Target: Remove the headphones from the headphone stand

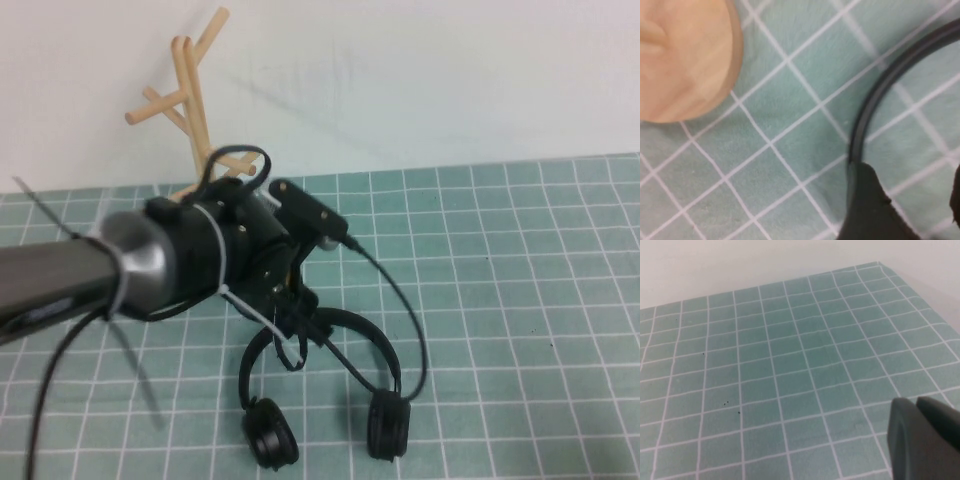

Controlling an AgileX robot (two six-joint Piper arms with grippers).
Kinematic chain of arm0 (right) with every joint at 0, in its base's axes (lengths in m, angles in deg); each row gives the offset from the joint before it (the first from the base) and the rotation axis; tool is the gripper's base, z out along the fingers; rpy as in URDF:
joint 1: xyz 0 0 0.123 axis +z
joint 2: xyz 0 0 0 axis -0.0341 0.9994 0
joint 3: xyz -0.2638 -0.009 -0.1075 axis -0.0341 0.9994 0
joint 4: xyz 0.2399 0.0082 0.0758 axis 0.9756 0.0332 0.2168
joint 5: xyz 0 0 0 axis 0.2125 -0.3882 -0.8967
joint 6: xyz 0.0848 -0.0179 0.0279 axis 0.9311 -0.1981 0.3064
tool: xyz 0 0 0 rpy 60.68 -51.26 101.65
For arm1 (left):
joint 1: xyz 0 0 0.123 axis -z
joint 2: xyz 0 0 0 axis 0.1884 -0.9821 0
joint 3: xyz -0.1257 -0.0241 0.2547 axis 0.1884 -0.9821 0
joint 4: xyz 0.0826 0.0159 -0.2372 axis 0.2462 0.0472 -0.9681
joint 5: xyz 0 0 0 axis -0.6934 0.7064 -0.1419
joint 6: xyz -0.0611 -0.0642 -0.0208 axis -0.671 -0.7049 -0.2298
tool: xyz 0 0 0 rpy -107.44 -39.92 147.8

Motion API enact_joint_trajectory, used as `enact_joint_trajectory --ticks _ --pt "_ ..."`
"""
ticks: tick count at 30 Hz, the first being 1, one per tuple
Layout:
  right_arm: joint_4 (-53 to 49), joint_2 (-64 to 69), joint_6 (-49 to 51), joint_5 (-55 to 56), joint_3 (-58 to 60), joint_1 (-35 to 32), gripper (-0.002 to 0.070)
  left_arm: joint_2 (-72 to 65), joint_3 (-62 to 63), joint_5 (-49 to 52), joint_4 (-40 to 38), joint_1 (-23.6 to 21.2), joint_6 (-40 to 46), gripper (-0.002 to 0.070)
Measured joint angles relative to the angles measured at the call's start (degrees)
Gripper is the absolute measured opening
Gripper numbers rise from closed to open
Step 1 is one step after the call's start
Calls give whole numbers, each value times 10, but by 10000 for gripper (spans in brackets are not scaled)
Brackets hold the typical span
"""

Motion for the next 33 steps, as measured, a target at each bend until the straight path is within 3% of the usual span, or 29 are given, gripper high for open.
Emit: enact_joint_trajectory --ticks 4,8,11,21,33 --pt "0 0 0 0 0 0 -9 96 -20 25 -3 39 -10 288" --pt "0 0 0 0 0 0 -9 214 -76 30 -4 79 -52 92" --pt "0 0 0 0 0 0 -9 301 -133 30 -7 89 -81 23" --pt "0 0 0 0 0 0 -9 525 -291 28 -5 89 -136 -1" --pt "0 0 0 0 0 0 -9 554 -301 20 25 89 -163 -1"
